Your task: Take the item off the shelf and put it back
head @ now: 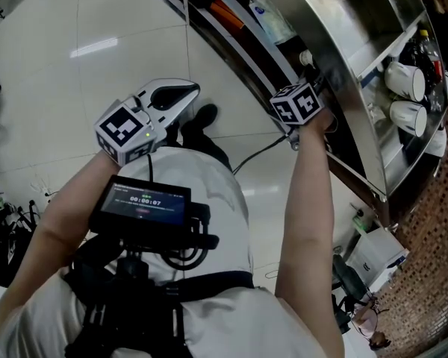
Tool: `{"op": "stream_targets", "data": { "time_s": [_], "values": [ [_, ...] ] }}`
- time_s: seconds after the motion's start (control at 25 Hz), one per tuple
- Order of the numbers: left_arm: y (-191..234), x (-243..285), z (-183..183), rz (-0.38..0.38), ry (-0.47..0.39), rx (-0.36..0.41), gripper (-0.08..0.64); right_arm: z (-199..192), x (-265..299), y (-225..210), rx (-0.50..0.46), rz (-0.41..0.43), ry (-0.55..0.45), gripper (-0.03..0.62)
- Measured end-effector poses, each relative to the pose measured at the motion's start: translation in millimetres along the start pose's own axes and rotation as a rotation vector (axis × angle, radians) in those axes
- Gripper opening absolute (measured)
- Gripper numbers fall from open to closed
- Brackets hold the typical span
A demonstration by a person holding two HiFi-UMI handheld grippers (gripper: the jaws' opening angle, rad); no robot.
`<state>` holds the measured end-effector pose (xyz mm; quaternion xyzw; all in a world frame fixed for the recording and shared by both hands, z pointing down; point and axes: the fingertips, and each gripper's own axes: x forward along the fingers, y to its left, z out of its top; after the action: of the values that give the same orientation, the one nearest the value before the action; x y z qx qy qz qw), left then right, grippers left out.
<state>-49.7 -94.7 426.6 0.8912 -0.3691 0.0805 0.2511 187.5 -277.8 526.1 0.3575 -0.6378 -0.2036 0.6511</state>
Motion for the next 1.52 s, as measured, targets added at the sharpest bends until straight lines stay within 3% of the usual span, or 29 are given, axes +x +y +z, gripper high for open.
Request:
{"op": "stream_targets", "data": {
  "time_s": [0.4,0.84,1.12,1.52],
  "values": [
    [-4.8,5.9,4.2,-0.022,0.003,0.026,0.002,0.0,-13.4,0.5,0.021,-0.005,-0.015,0.048],
    [-9.4,10.2,10.1,-0.044,0.014,0.053,0.002,15.5,-60.7,18.9,0.108,0.016,-0.121,0.02],
    [-16.3,17.4,22.6,-0.072,0.023,0.078,0.002,45.4,-105.1,36.3,0.186,0.116,-0.26,0.018],
    [-12.6,22.1,44.2,-0.08,-0.003,0.153,0.002,87.2,-170.5,27.8,0.399,0.249,-0.524,0.017]
  ]
}}
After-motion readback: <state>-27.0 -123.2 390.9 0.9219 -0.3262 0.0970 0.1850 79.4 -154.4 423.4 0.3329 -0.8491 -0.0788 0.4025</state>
